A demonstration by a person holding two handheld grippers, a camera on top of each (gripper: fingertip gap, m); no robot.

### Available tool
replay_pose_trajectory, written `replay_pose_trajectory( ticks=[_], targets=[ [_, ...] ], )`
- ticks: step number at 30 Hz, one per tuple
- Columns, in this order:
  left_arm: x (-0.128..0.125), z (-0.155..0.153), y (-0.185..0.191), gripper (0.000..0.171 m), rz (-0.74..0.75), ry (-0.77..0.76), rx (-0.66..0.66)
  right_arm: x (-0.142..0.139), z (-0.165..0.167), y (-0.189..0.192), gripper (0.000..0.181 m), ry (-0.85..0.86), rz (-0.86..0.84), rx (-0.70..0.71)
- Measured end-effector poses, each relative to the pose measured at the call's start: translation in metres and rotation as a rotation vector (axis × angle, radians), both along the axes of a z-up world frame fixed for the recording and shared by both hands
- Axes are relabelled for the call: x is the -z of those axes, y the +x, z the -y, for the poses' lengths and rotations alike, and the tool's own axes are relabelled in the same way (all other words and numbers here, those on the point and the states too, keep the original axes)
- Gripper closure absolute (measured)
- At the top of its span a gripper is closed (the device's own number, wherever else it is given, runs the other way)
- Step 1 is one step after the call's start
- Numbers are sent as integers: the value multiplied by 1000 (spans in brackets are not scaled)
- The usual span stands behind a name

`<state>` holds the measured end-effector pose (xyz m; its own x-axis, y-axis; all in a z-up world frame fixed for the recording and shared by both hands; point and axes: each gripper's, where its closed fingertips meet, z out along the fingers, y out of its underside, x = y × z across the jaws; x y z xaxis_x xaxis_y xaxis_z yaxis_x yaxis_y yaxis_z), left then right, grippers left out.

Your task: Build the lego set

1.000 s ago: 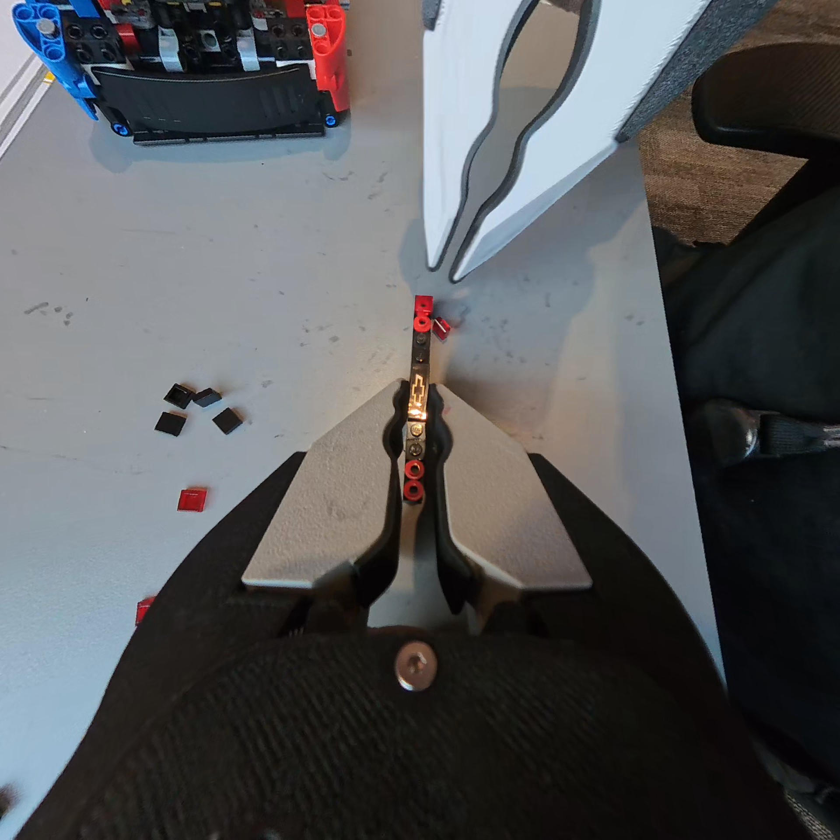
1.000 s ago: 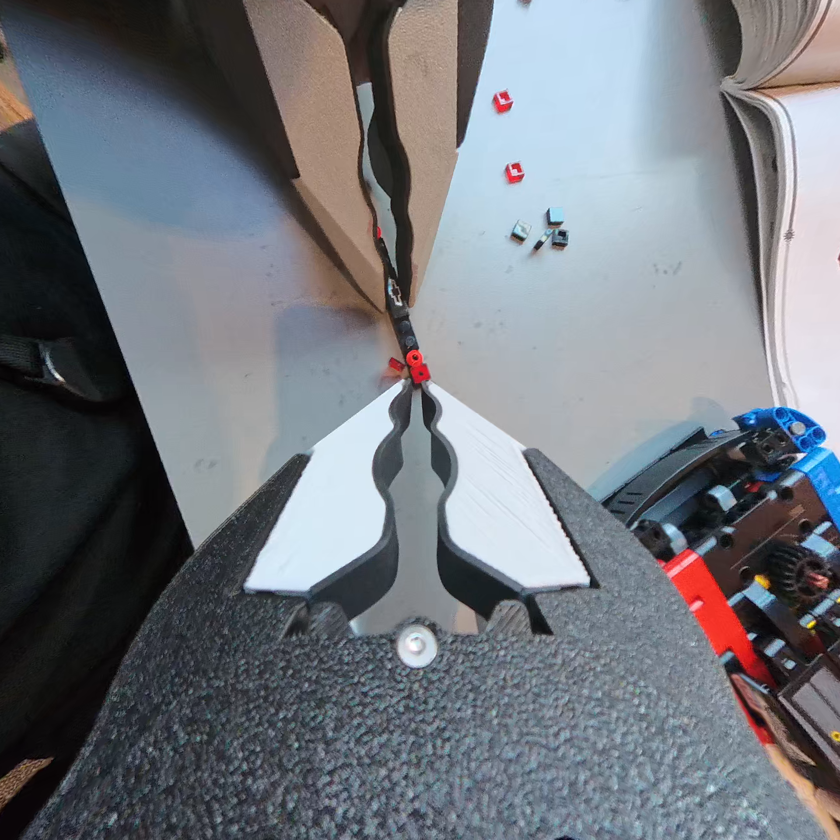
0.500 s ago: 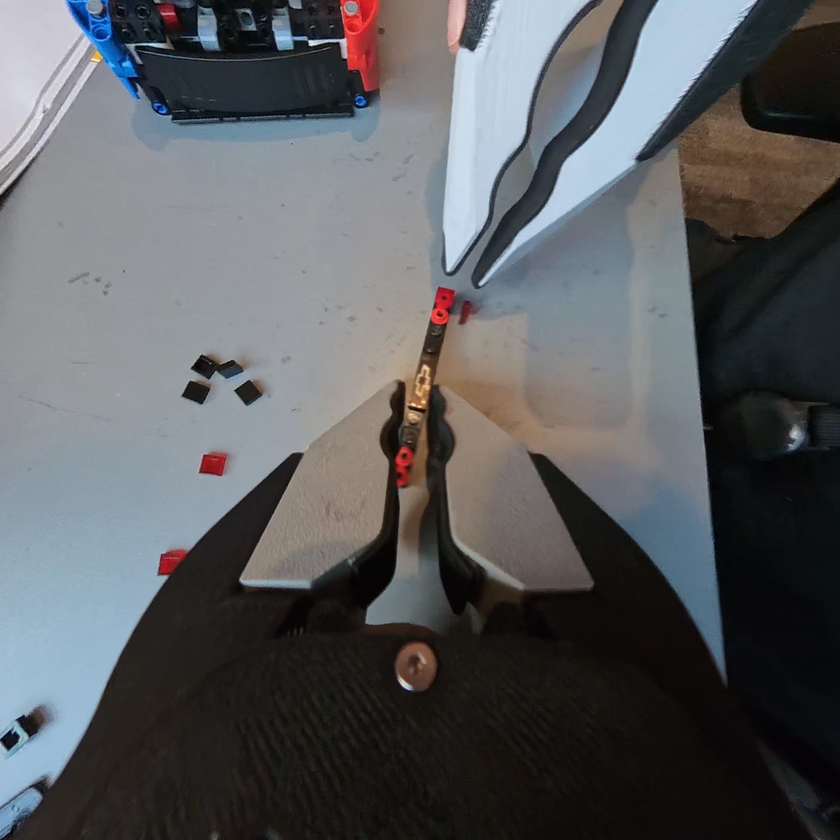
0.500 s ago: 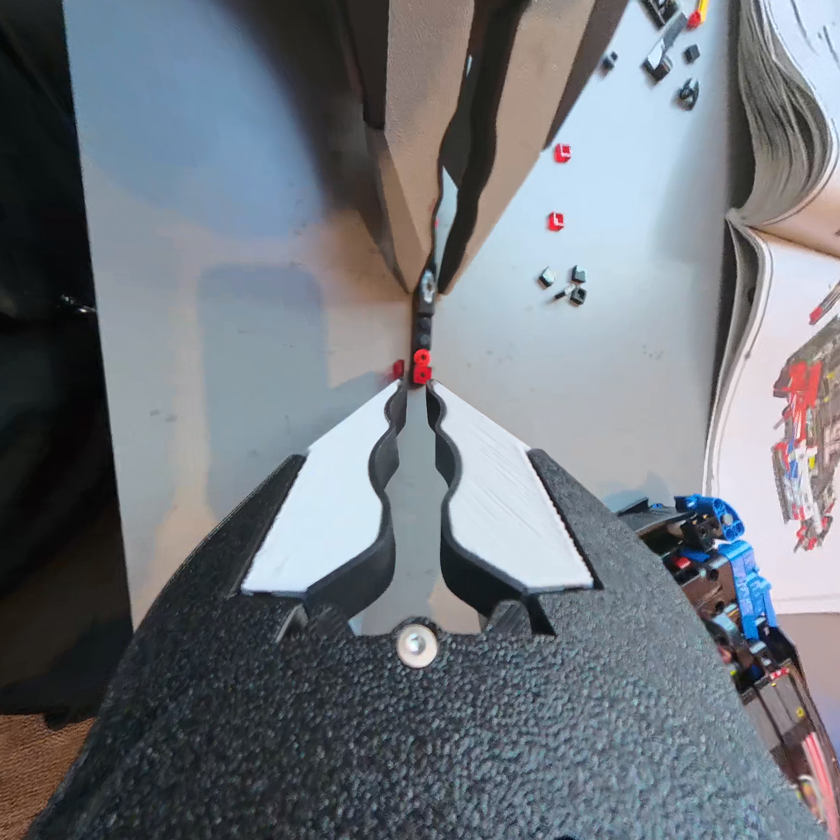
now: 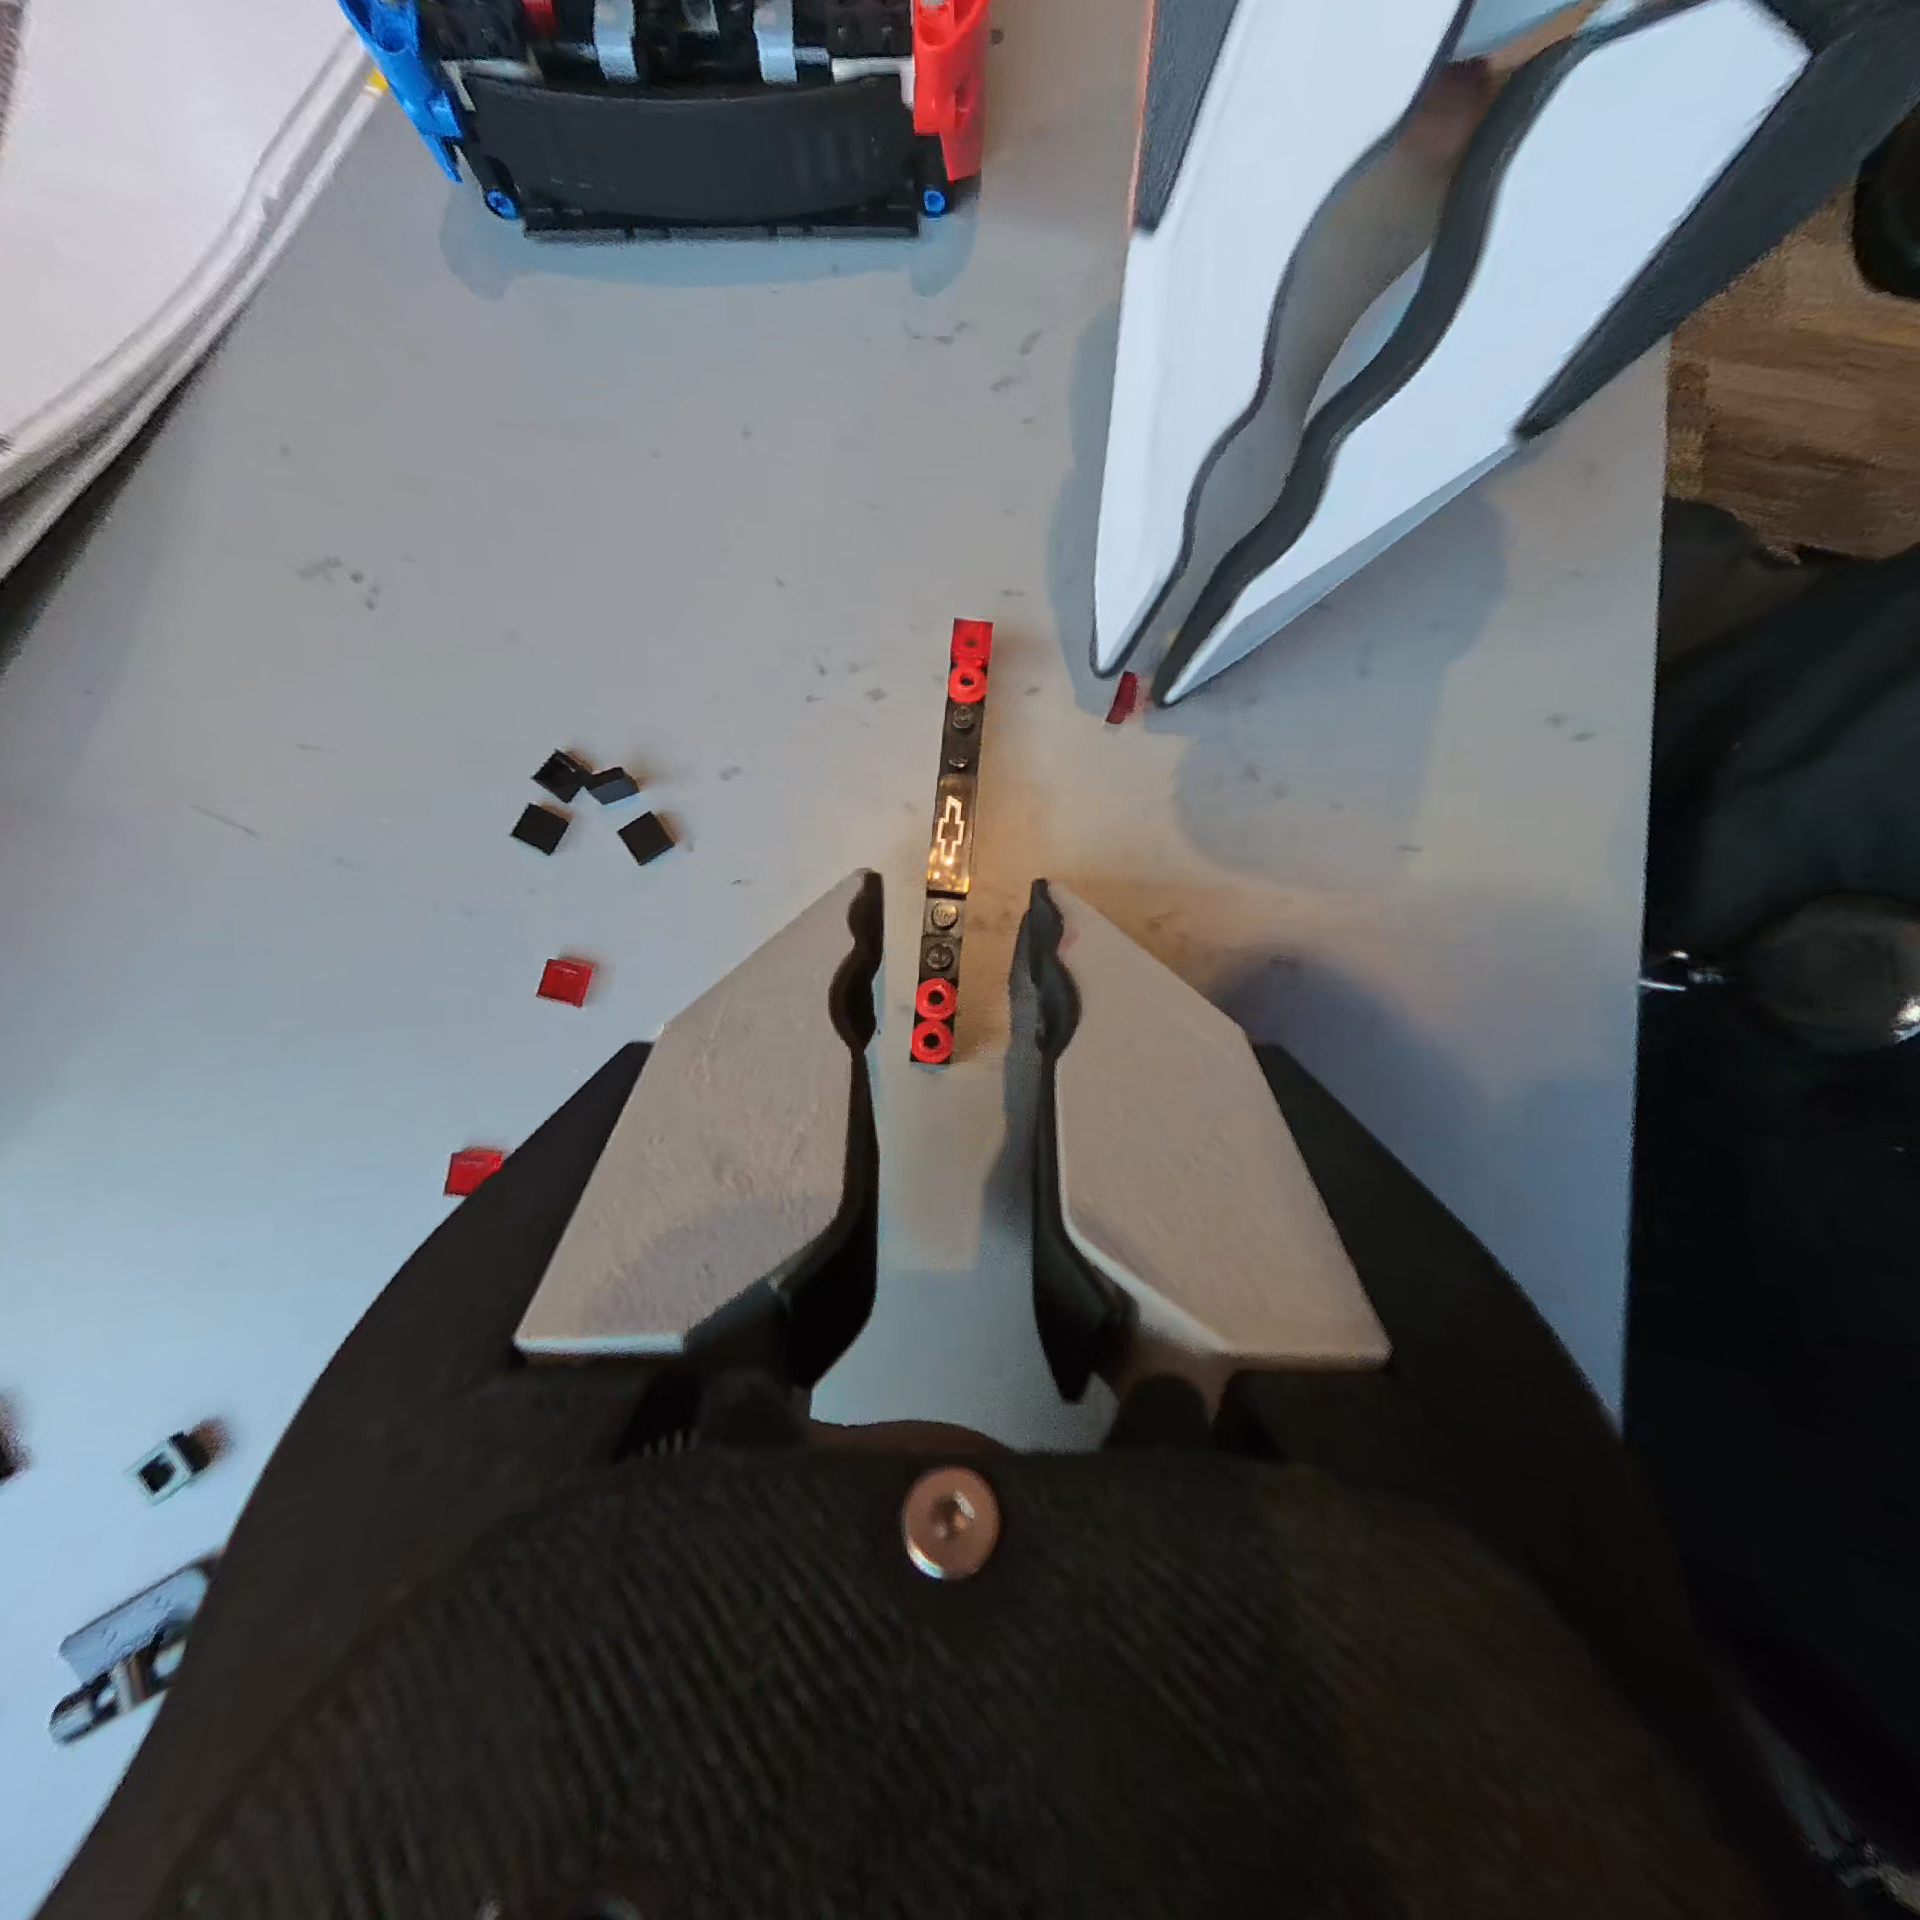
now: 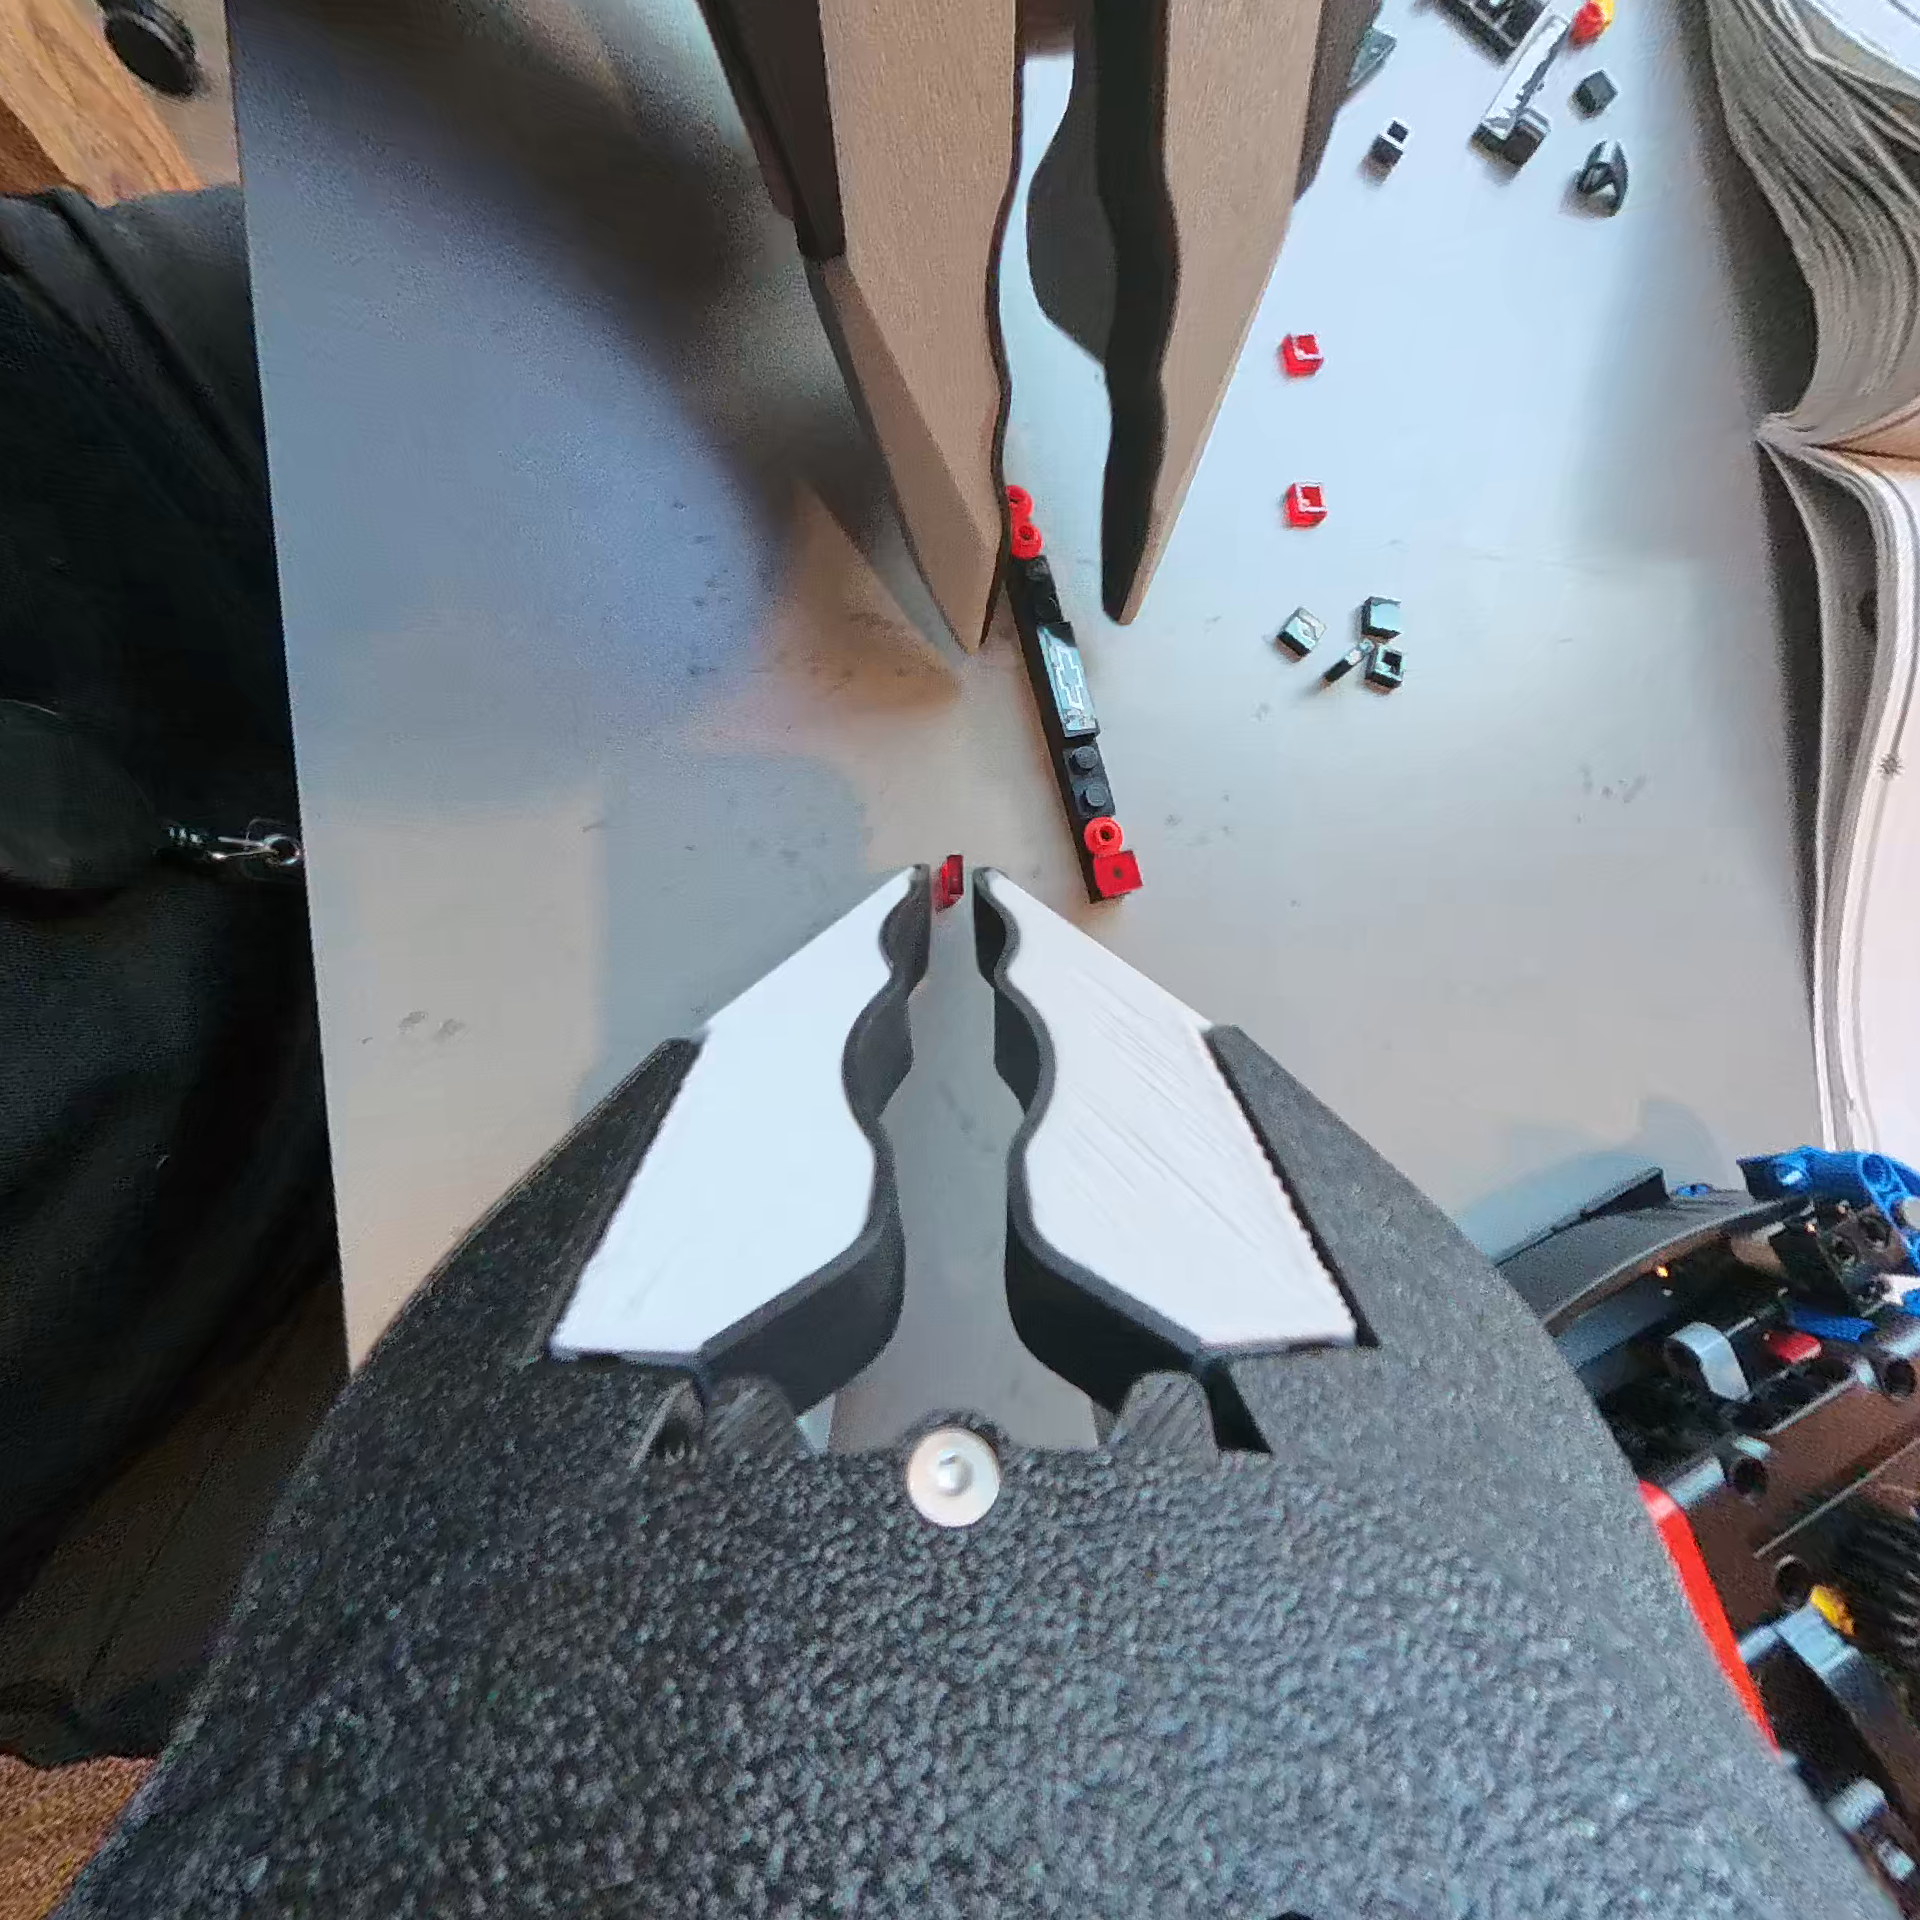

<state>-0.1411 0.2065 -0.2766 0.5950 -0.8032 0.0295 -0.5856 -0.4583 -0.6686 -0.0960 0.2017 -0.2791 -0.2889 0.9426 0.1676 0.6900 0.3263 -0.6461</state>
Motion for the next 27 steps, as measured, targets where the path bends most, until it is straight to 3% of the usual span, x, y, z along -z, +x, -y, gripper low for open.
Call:
replay_pose_trajectory(
  ticks=[5, 8, 12, 15, 19, 27],
  targets=[
    [-24, 10, 16, 151, 36, 69, 37, 1, 0, -3, 179, 12, -7, -13],
    [-22, 18, 34, 152, 71, 53, 85, -18, 3, -5, 179, 114, -141, -45],
    [-25, 24, 48, 149, 301, -122, 49, -54, 8, -3, 179, 449, -335, -90],
    [-43, 23, 52, 152, 498, -198, 34, -63, 11, 0, 179, 580, -376, -92],
    [-56, 18, 54, 155, 627, -249, 28, -65, 12, -1, 179, 653, -383, -112],
    [-60, 16, 54, 164, 680, -268, 27, -63, 10, -3, 179, 683, -375, -126]
  ],
)
